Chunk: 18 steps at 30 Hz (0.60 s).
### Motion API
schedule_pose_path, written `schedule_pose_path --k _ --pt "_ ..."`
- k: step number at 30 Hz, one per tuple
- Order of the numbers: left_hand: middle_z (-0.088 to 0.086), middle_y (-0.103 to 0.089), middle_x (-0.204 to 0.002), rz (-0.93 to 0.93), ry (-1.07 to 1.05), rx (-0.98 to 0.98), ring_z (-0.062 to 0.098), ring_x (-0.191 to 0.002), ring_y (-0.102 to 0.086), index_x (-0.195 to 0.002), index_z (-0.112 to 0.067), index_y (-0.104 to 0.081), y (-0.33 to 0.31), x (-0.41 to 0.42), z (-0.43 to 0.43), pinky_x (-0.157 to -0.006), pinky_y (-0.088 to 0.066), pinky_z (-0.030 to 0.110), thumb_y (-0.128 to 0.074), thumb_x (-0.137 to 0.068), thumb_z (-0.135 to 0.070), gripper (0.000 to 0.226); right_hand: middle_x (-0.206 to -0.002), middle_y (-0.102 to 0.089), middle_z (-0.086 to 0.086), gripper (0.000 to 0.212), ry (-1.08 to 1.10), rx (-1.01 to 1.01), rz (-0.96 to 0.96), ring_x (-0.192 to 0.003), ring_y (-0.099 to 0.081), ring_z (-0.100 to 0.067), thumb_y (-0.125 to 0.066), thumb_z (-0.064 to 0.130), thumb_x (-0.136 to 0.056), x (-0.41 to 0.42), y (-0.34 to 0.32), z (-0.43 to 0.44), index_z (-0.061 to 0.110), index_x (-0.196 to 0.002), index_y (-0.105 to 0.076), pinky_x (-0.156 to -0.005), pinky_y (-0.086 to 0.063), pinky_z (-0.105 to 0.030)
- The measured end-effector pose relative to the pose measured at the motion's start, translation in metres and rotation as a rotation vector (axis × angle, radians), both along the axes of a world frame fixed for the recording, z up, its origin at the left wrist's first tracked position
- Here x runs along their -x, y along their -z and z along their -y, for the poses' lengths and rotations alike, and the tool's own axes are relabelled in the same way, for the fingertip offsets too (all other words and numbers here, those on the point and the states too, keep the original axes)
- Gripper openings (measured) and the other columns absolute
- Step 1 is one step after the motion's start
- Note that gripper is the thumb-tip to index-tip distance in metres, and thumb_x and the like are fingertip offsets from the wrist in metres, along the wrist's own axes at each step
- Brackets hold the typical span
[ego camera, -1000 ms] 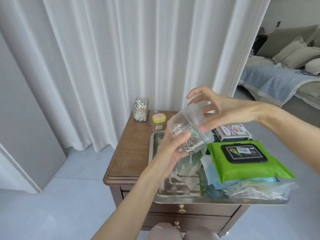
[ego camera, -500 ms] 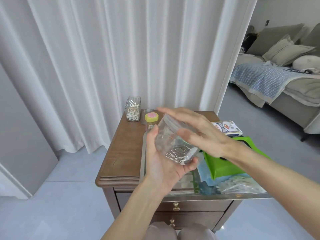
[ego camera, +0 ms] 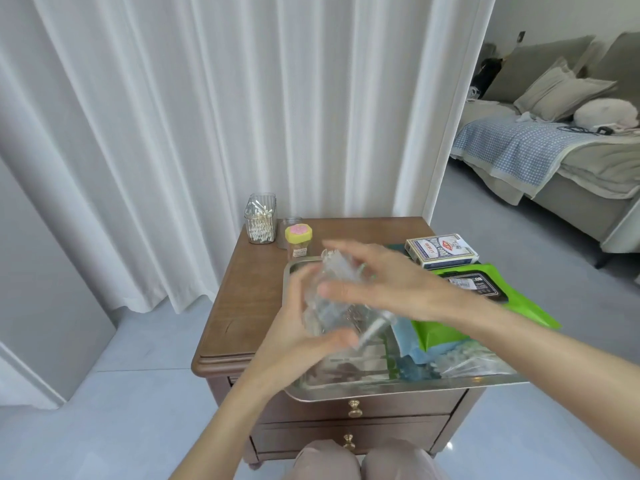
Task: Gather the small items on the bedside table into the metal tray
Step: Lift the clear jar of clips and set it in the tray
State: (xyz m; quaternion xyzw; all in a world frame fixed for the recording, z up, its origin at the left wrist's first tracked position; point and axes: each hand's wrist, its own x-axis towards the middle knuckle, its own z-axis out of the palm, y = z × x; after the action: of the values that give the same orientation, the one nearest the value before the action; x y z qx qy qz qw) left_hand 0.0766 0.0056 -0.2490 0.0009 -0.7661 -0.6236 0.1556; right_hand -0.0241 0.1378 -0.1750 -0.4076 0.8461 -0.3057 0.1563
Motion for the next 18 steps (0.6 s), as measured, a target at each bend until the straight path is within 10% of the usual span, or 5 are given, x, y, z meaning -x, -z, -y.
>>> schedule_pose_path --k 5,12,18 --pt "-0.022 -0.064 -0.115 0.117 -0.27 0.126 -0.016 -0.106 -0.054 -0.111 -0.035 -0.064 0.022 -0.007 0.024 -0.091 -0.039 0.014 -0.044 -0.091 -0.053 0.033 -0.117 -0.05 -0.001 0.076 0.074 -0.268 -0.377 -0.107 -0.048 -0.022 -0.069 0.064 -0.063 -0.008 0.057 0.001 0.016 -0.115 -0.041 -0.091 -0.043 -0.035" --pt "-0.016 -0.073 -0.093 0.119 -0.412 0.628 0.002 -0.089 -0.065 -0.094 -0.026 -0.072 0.033 0.013 0.033 -0.079 -0.052 0.026 -0.064 -0.086 -0.024 0.011 -0.076 -0.057 -0.009 0.07 0.091 -0.373 -0.918 -0.071 -0.056 -0.028 -0.078 0.065 -0.037 -0.004 0.075 0.015 0.009 -0.072 -0.057 -0.057 -0.049 -0.039" --pt "-0.007 -0.07 -0.08 0.033 -0.673 0.245 0.013 -0.081 -0.067 -0.095 -0.018 -0.068 0.02 0.07 0.082 -0.077 -0.049 0.023 -0.071 -0.079 -0.013 0.018 -0.069 -0.058 -0.001 0.06 0.052 -0.302 -0.873 -0.062 -0.058 -0.022 -0.053 0.074 -0.06 -0.002 0.066 0.01 0.015 -0.069 -0.06 -0.053 -0.049 -0.034"
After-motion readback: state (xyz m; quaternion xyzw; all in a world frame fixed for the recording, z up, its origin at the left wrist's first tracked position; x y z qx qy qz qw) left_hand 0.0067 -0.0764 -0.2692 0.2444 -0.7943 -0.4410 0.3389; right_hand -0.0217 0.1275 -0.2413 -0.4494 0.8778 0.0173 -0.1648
